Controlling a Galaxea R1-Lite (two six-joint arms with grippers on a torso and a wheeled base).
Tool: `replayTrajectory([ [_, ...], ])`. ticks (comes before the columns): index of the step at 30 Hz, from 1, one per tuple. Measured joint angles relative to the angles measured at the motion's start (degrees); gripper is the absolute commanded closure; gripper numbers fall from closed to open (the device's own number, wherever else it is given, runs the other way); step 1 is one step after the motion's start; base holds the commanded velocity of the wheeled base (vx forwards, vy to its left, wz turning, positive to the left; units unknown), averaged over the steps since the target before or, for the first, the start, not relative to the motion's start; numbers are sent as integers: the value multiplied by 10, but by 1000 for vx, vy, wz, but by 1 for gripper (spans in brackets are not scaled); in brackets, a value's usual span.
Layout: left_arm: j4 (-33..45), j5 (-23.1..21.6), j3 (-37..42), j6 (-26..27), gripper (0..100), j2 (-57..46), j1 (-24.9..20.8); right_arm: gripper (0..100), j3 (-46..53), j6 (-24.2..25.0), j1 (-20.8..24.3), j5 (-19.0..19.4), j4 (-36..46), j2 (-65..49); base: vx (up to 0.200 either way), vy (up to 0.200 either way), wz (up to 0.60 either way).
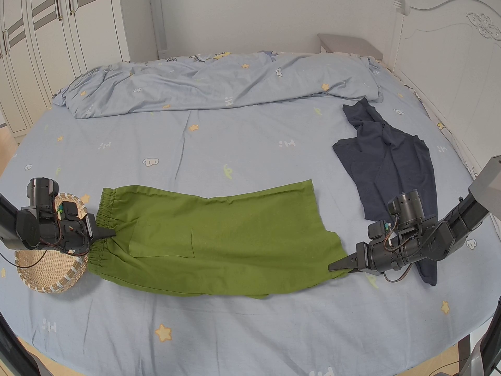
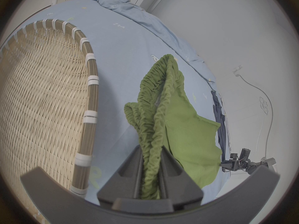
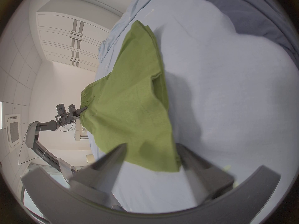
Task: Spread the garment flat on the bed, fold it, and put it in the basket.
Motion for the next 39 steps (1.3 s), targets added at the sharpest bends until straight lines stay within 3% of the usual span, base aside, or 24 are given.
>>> replayTrajectory([
  [14,0,0,0,0,100,0,0,100,5,-14,-9,0,-1,-6,0,0,0],
  [24,0,-1,12,2,100,-12,-6,100,46,-27,-9,-2,45,-105,0,0,0],
  [39,0,1,130,33,100,-66,-44,100,223,-96,-42,-23,81,-230,0,0,0],
])
